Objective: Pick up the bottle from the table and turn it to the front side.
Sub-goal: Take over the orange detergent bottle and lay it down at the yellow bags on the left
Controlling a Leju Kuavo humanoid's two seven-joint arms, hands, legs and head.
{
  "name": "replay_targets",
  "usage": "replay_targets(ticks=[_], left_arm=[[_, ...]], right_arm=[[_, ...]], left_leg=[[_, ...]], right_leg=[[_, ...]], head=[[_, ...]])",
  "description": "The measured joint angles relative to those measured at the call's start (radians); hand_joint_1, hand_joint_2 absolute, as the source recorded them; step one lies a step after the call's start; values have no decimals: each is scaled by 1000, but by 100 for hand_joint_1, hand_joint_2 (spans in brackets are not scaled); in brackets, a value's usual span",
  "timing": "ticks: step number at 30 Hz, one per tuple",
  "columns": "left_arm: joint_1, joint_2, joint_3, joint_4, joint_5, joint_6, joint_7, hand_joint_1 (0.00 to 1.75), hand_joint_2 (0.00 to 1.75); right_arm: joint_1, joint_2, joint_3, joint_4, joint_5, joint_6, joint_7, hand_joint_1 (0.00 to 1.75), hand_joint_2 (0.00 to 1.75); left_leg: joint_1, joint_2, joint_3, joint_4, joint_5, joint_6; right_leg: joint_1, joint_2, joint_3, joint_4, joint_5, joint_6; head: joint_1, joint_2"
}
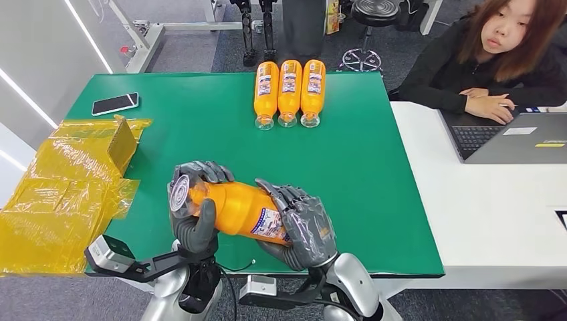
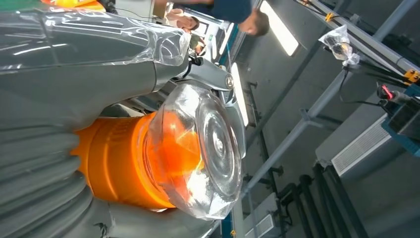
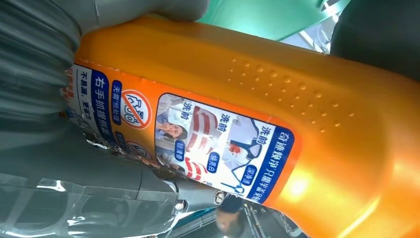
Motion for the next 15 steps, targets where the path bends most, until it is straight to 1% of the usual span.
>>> replay_targets(ticks=[8, 12, 15], left_arm=[[-19, -10, -8, 0, -3, -23, 9, 172, 175], [-24, -12, -16, 2, -4, -21, 9, 172, 175], [-26, -15, -21, 13, -7, -13, 10, 171, 175]], right_arm=[[40, 10, -23, -63, 45, 9, 28, 175, 175], [54, 16, -28, -84, 59, 16, 31, 2, 175], [60, 33, -28, -99, 61, 15, 12, 0, 175]], left_leg=[[0, 0, 0, 0, 0, 0], [0, 0, 0, 0, 0, 0], [0, 0, 0, 0, 0, 0]], right_leg=[[0, 0, 0, 0, 0, 0], [0, 0, 0, 0, 0, 0], [0, 0, 0, 0, 0, 0]], head=[[0, 0], [0, 0], [0, 0]])
